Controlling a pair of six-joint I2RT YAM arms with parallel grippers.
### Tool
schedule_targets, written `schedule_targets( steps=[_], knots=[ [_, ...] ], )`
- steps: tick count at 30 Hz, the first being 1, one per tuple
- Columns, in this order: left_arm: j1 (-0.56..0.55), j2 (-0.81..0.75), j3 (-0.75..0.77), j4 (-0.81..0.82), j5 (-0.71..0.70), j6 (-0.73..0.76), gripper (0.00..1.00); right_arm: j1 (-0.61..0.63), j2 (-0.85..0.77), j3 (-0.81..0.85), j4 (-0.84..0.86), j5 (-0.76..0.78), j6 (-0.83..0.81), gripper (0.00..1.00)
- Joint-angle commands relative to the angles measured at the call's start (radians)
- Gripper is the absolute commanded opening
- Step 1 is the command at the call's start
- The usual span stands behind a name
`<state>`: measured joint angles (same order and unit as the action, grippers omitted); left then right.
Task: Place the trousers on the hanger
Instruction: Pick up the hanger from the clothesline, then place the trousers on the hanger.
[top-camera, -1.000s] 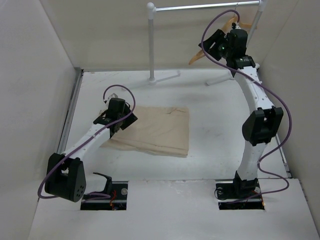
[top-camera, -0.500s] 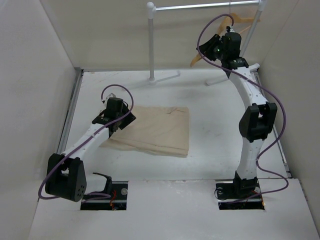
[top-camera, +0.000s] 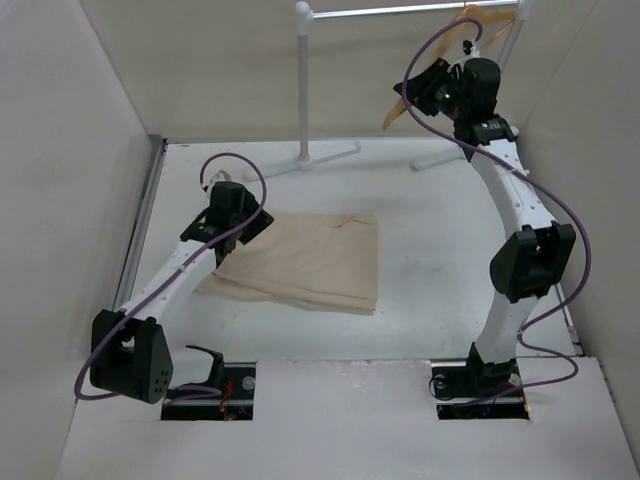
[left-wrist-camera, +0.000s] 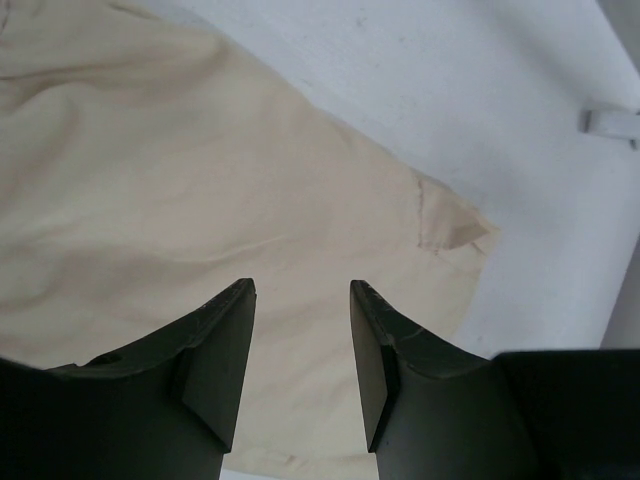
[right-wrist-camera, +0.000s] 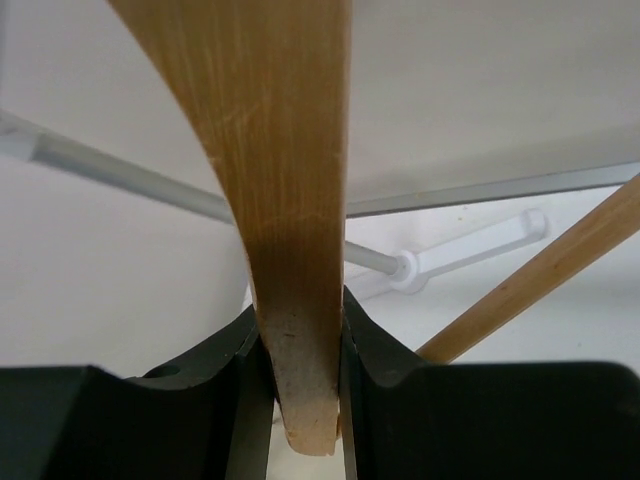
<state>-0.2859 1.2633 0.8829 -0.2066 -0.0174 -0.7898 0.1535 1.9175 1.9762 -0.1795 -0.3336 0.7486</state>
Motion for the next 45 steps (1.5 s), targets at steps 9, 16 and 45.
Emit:
schedule_targets(
  steps=[9, 16, 45],
  knots=[
    [-0.071, -0.018, 0.226, -0.005, 0.008, 0.015, 0.42, 0.047, -0.242, -0.298, 0.175, -0.062, -0.011, 0.22],
    [-0.133, 0.002, 0.346, 0.016, 0.010, 0.029, 0.45, 0.076, -0.347, -0.465, 0.187, -0.081, -0.020, 0.22],
    [-0.675, 0.386, 0.791, 0.084, -0.147, 0.271, 0.59, 0.257, -0.885, -1.137, 0.078, -0.114, 0.008, 0.21]
  ],
)
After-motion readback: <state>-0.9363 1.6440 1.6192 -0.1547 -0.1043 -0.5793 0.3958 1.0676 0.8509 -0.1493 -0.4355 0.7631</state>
